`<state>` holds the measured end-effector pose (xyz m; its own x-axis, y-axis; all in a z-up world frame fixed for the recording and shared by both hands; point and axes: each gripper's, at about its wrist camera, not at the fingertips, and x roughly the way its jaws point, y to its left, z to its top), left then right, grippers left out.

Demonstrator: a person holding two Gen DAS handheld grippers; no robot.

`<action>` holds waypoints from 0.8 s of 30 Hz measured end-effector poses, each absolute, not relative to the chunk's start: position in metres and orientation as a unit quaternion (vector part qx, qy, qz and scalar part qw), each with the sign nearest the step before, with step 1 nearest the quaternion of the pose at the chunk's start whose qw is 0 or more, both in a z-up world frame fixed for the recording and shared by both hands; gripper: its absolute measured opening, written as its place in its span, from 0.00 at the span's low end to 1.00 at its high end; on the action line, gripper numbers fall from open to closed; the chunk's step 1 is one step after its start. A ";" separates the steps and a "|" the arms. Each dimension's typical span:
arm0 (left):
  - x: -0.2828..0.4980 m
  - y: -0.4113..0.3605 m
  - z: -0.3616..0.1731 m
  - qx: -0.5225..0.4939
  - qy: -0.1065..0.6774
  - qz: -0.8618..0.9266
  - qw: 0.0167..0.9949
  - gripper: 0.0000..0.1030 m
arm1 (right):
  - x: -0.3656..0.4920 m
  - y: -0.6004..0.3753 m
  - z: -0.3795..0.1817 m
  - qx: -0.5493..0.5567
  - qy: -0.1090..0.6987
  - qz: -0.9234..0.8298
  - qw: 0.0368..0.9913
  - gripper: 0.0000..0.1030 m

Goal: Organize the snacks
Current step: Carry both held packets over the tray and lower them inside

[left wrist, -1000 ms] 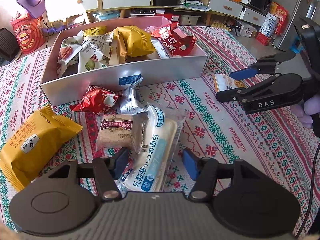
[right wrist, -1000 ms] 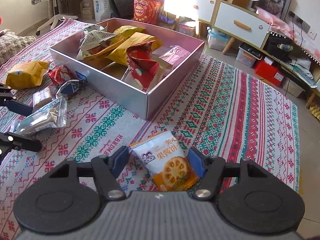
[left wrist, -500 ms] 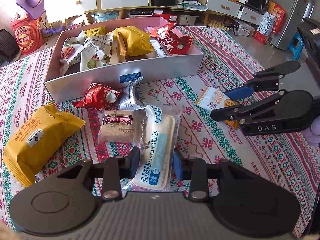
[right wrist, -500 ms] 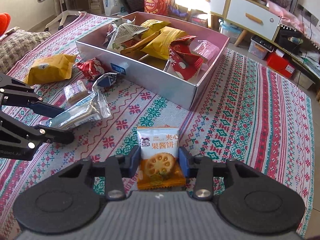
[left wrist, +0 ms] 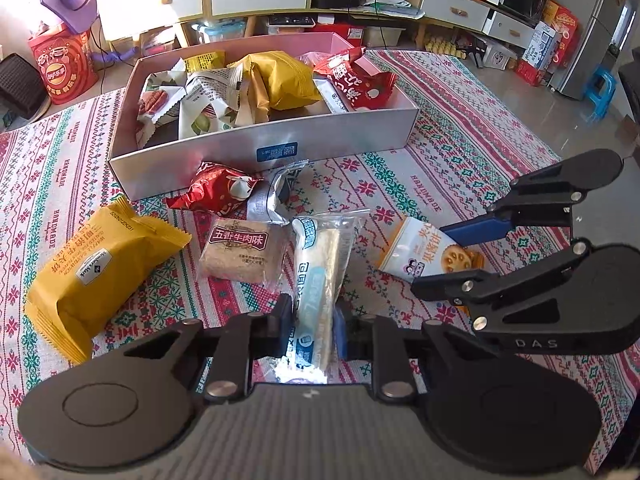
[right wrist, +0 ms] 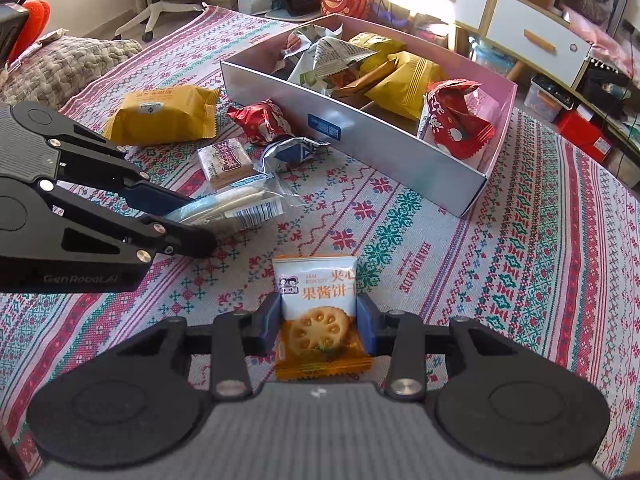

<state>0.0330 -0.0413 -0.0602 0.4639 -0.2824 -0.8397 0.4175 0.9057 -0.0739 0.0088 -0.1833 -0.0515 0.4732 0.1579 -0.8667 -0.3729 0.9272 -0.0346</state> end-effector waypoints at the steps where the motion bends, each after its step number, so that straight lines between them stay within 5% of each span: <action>1: 0.033 -0.041 -0.060 0.071 0.476 -0.205 0.852 0.25 | 0.009 -0.183 -0.051 -0.108 0.490 0.155 0.851 0.35; 24: 0.032 -0.043 -0.018 0.034 0.453 -0.232 0.860 0.22 | 0.021 -0.204 -0.007 -0.054 0.447 0.107 0.886 0.35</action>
